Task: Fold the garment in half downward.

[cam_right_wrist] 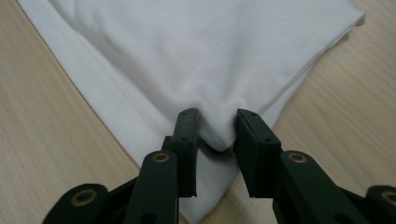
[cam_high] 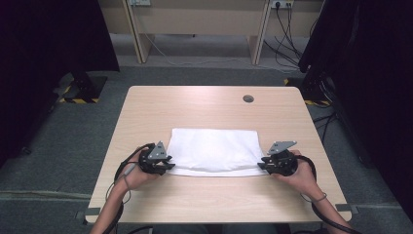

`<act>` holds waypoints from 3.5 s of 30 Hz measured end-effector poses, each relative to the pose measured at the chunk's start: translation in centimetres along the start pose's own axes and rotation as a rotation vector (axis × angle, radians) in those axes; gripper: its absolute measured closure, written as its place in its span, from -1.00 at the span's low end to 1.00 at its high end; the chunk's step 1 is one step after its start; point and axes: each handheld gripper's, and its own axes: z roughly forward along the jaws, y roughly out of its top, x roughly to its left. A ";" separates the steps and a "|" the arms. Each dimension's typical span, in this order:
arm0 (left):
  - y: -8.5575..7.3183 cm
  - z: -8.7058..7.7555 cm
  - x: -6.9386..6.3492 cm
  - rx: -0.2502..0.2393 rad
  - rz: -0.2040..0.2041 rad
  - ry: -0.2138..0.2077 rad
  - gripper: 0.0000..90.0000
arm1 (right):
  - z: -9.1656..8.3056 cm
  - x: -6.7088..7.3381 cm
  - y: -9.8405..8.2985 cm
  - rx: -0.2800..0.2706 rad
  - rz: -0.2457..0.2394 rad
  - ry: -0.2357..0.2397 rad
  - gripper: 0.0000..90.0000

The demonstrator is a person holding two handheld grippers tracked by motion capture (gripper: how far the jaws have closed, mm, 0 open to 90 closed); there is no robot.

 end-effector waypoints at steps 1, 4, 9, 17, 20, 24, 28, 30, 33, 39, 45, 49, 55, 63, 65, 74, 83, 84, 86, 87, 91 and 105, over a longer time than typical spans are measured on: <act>0.0 0.1 0.0 0.006 -0.002 0.000 0.53 | 0.0 0.0 0.0 0.000 0.000 0.001 0.63; 0.1 0.3 -0.1 0.017 -0.009 -0.008 0.66 | 0.0 -0.2 0.0 0.000 0.008 0.015 0.67; 0.1 0.4 -0.1 0.012 -0.010 -0.020 0.86 | -0.1 -0.1 -0.1 0.000 0.016 0.024 0.80; 0.5 -0.3 -0.1 -0.017 -0.004 -0.015 0.94 | -0.6 -0.3 0.0 -0.022 0.035 0.033 0.82; 0.6 -0.3 -0.1 -0.017 -0.001 -0.015 0.94 | -0.7 -0.4 0.0 -0.022 0.036 0.030 0.82; 0.4 0.0 0.0 -0.013 -0.011 -0.017 0.94 | -0.2 -0.4 -0.2 -0.010 0.043 0.033 0.83; 0.5 -0.1 0.0 -0.012 -0.003 -0.013 0.94 | -0.2 -0.4 -0.2 -0.010 0.043 0.033 0.83; 0.8 -0.5 0.1 -0.020 0.002 -0.007 0.94 | -0.3 -0.3 -0.1 -0.010 0.042 0.032 0.83; 1.0 -0.9 0.1 -0.031 0.005 0.000 0.94 | -1.0 -0.3 0.2 -0.033 0.046 0.031 0.83; 1.8 -2.4 -0.2 -0.061 0.030 0.017 0.95 | -2.4 -0.1 0.4 -0.075 0.045 0.034 0.84; 1.8 -2.8 -0.9 -0.064 0.043 -0.003 0.94 | -3.2 0.2 -0.3 -0.073 0.036 0.043 0.84; 1.0 -1.9 -1.4 -0.018 0.046 -0.047 0.93 | -2.4 0.5 -1.0 -0.014 0.015 0.061 0.83; 0.3 -1.0 -1.5 0.015 0.027 -0.080 0.86 | -1.6 0.5 -1.6 0.016 0.011 0.061 0.79; 0.4 -1.8 -1.0 -0.031 -0.039 -0.068 0.32 | -2.8 0.1 -0.6 -0.038 0.045 0.072 0.42; 0.8 -2.2 -0.8 -0.067 -0.045 -0.051 0.24 | -3.1 0.2 0.2 -0.067 0.046 0.067 0.39; 2.4 -0.1 -0.8 -0.085 -0.066 0.006 0.10 | 0.3 1.4 1.8 0.006 0.019 0.045 0.32; 2.4 1.7 -2.7 -0.035 -0.019 -0.036 0.09 | 0.5 1.8 0.8 -0.021 0.047 0.029 0.29; 2.3 1.8 -2.7 -0.031 -0.018 -0.032 0.09 | 0.3 1.9 0.8 -0.028 0.048 0.028 0.29; 2.2 2.0 -2.8 -0.024 -0.015 -0.033 0.08 | -0.1 2.0 1.0 -0.048 0.053 0.038 0.28; 2.1 2.0 -2.9 -0.029 -0.015 -0.035 0.09 | -0.3 2.1 1.1 -0.049 0.048 0.035 0.28; 1.9 2.0 -2.9 -0.040 -0.021 -0.037 0.13 | 0.1 2.2 0.9 -0.029 0.043 0.035 0.28; 2.3 2.6 -2.0 -0.064 -0.060 0.005 -0.11 | 0.7 1.2 0.4 -0.049 0.114 0.031 0.18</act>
